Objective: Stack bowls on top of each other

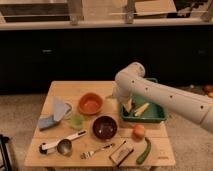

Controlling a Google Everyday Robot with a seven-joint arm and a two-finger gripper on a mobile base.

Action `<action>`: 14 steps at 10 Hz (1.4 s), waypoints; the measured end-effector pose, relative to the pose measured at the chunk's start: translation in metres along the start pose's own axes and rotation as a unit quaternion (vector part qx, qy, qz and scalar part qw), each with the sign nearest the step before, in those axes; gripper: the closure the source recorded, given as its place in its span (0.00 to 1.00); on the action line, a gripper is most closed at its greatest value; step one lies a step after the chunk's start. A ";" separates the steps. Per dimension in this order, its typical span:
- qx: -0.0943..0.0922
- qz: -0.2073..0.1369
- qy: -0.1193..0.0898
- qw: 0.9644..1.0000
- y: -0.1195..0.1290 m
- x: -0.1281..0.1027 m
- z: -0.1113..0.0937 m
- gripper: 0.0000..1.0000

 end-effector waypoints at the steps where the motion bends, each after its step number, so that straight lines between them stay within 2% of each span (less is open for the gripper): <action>1: 0.001 -0.006 -0.011 1.000 0.007 -0.013 -0.003 0.20; 3: 0.001 -0.017 -0.032 0.999 0.021 -0.043 -0.008 0.20; 5: -0.003 -0.043 -0.053 0.998 0.025 -0.075 -0.006 0.20; 7: -0.014 -0.064 -0.076 0.995 0.034 -0.107 0.006 0.20; 10: -0.008 -0.070 -0.097 0.993 0.042 -0.120 0.039 0.20; 12: -0.001 -0.070 -0.105 0.992 0.044 -0.118 0.062 0.20; 14: 0.000 -0.072 -0.112 0.991 0.044 -0.118 0.075 0.20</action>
